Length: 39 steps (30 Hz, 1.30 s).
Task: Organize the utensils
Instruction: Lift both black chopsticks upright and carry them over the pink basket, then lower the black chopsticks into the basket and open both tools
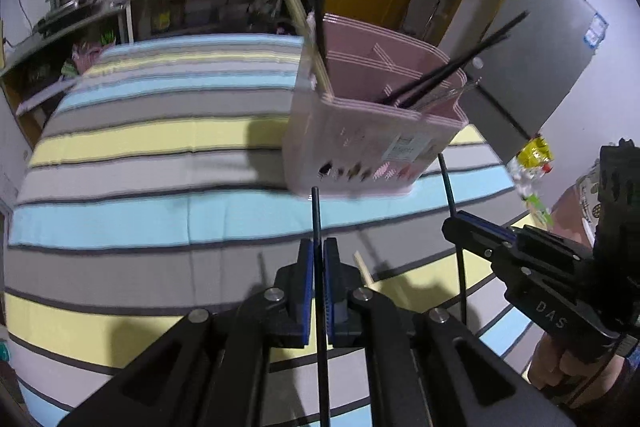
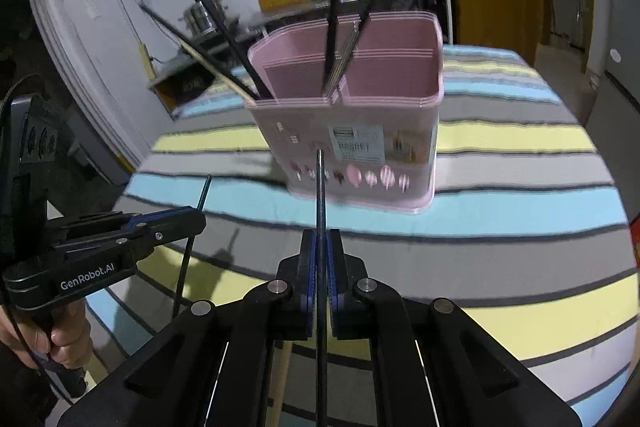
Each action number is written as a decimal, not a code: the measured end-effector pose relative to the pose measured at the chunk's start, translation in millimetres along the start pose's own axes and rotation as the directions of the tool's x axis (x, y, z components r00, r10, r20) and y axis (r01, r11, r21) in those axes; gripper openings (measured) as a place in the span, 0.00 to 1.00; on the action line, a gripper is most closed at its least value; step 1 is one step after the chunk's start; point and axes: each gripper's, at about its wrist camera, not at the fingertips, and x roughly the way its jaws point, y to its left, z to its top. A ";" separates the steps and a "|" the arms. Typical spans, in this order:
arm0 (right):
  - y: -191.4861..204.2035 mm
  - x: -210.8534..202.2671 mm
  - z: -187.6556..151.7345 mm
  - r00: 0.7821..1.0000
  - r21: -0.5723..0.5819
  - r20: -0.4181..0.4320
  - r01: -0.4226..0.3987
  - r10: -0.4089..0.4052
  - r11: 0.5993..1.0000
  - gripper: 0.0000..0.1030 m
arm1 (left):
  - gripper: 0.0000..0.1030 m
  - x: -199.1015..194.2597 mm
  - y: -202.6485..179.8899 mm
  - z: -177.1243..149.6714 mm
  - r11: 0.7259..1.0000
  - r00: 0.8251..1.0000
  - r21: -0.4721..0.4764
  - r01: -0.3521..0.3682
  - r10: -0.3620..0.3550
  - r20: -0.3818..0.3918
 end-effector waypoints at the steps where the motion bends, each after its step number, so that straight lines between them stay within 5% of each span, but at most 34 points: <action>1: 0.1 -4.6 3.1 1.000 -0.001 0.012 -0.003 0.003 1.000 0.05 | 0.05 -4.5 -0.8 2.8 1.000 1.000 0.003 0.005 -0.005 0.011; 13: 9.3 -44.8 34.2 0.990 -0.030 0.142 0.004 0.000 1.000 0.05 | 0.04 -41.4 -8.5 34.5 0.998 0.993 0.057 0.013 -0.019 0.114; 20: 5.2 -43.0 29.0 0.990 -0.015 0.141 0.009 -0.006 1.000 0.05 | 0.05 0.9 3.4 7.9 1.000 1.000 0.025 0.005 -0.005 -0.023; 27: 2.9 -42.5 30.1 0.990 -0.018 0.139 0.008 -0.005 1.000 0.05 | 0.16 60.5 11.8 -13.2 0.999 0.984 0.005 -0.039 0.039 -0.175; 39: 3.9 -40.4 29.1 0.991 -0.013 0.136 0.005 -0.003 1.000 0.05 | 0.13 86.0 -0.9 -13.8 0.996 0.975 0.053 -0.070 0.080 -0.208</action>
